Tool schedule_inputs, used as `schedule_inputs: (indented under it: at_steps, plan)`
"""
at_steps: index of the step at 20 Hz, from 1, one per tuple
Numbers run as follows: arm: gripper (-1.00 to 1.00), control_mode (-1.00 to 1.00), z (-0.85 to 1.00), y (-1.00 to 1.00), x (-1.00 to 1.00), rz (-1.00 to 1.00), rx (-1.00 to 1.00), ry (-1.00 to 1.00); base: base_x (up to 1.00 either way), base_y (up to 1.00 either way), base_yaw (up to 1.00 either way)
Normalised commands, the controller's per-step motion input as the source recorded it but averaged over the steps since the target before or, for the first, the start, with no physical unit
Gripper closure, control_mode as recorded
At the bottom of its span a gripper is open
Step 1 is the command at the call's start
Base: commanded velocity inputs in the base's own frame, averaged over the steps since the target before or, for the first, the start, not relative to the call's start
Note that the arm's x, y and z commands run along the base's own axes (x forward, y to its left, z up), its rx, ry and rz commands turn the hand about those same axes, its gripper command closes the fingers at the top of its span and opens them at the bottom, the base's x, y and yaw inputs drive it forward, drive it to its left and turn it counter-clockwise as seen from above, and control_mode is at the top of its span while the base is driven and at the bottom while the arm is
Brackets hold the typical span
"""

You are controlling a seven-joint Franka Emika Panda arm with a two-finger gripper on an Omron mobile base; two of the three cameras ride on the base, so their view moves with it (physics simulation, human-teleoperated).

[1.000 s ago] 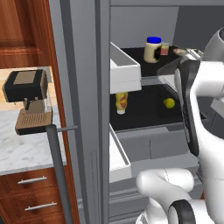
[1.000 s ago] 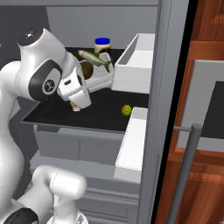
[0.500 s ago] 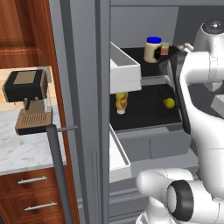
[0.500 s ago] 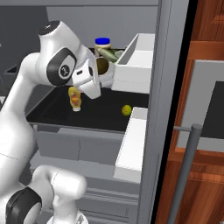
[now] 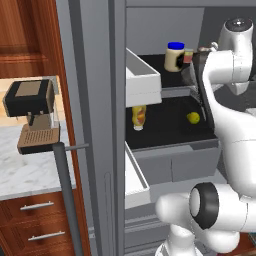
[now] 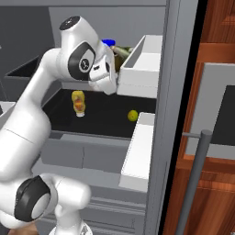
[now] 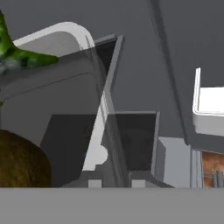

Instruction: Place the tupperware on the top shelf of the fridge. Make space for the tupperware among the existing items by rearranging them on the shelves if needed. Close the fridge door when finished.

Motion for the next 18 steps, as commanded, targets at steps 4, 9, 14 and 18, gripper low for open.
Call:
schedule_inputs:
  at_steps: [4,9,14,18]
  plan:
    - [1.00,-1.00,0.00,-0.28,0.49,-0.09,0.08,0.00,0.00,0.00,0.00]
    - [1.00,-1.00,-0.07,-0.29,0.22,-0.23,0.06,-0.05,0.00,0.00,0.00]
    - [1.00,-1.00,-0.32,-0.13,0.20,-0.25,0.02,-0.13,0.00,0.00,0.00]
    - [1.00,-1.00,-0.27,-0.01,0.28,-0.21,0.00,-0.21,0.00,0.00,0.00]
